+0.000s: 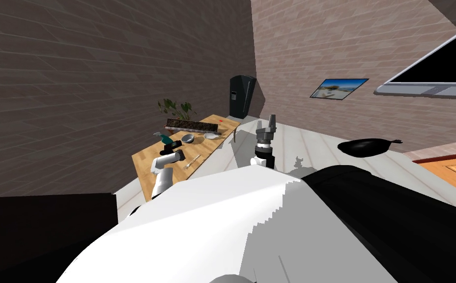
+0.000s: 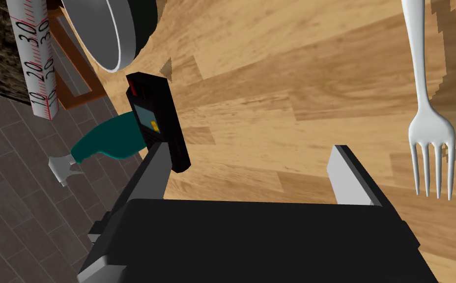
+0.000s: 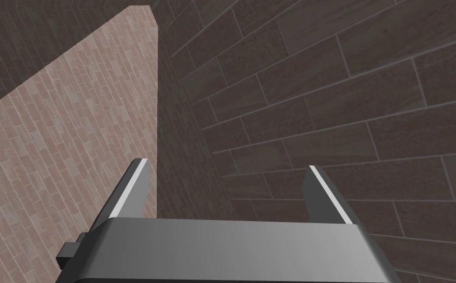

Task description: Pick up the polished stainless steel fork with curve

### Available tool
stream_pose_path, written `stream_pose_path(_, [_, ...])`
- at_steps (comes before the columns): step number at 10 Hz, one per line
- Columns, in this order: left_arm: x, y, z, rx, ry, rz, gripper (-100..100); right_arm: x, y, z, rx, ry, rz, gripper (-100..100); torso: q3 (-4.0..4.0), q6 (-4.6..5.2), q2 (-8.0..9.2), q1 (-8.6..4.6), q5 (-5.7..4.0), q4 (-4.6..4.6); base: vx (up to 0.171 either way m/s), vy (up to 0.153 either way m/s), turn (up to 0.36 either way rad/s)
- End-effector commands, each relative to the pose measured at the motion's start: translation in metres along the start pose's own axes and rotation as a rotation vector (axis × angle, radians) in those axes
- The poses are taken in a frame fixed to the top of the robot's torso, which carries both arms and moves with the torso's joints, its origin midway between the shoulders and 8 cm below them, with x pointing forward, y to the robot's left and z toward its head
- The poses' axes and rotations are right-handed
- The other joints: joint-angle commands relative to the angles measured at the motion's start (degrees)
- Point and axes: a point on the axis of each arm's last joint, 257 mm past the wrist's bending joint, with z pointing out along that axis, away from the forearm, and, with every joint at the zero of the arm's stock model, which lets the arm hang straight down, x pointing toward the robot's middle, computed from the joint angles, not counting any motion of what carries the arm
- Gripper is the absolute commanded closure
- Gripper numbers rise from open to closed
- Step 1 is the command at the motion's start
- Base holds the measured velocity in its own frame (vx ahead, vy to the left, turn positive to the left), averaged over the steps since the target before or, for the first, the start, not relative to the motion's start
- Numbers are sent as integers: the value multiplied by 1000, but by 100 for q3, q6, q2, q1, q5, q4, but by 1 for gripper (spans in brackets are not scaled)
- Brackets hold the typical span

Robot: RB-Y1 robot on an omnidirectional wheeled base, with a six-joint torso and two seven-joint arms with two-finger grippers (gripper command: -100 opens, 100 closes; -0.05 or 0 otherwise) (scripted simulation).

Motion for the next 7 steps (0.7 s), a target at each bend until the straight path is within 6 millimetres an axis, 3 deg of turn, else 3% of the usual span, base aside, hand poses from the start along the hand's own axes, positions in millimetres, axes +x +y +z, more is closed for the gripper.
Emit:
stream_pose_path(1, [-3, 12, 2, -43, -5, -14, -100, 0, 0, 0, 0, 0, 0, 0, 0, 0, 0, 0, 0, 0, 25, 2, -39])
stream_pose_path(7, [-22, 87, 16, -307, -42, -110, -100, 0, 0, 0, 0, 0, 0, 0, -2, -3, -3, -1, -1, -1, 34, 2, -45])
